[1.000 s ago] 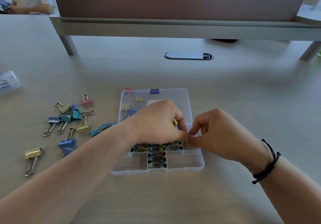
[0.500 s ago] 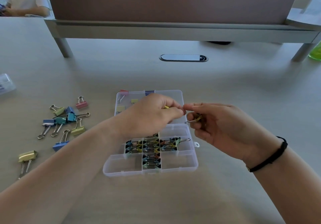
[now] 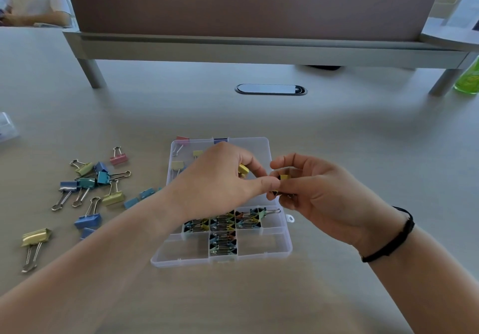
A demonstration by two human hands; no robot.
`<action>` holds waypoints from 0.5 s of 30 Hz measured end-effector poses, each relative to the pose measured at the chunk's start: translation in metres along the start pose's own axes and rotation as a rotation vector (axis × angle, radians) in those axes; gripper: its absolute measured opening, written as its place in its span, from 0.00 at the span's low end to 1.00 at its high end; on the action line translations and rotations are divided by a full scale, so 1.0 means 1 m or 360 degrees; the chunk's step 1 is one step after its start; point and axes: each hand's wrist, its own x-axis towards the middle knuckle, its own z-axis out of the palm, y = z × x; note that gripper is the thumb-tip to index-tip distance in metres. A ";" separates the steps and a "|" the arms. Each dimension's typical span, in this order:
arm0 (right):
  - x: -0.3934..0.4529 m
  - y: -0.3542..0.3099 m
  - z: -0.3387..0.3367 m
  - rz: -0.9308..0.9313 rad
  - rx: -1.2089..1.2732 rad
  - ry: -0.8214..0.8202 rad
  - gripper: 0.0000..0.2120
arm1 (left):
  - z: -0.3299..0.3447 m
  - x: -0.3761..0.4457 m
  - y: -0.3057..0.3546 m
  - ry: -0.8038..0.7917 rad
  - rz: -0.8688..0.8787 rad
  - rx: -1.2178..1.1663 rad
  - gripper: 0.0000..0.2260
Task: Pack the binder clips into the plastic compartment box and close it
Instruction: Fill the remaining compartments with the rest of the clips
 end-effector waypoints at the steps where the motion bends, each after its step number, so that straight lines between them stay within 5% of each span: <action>1: 0.000 0.000 0.001 -0.0034 -0.0040 -0.0012 0.11 | 0.000 0.001 0.000 -0.0009 -0.0018 -0.0002 0.11; 15: -0.002 -0.005 -0.005 -0.0209 -0.0756 0.0169 0.02 | -0.001 0.000 0.001 0.0132 -0.0105 -0.0309 0.06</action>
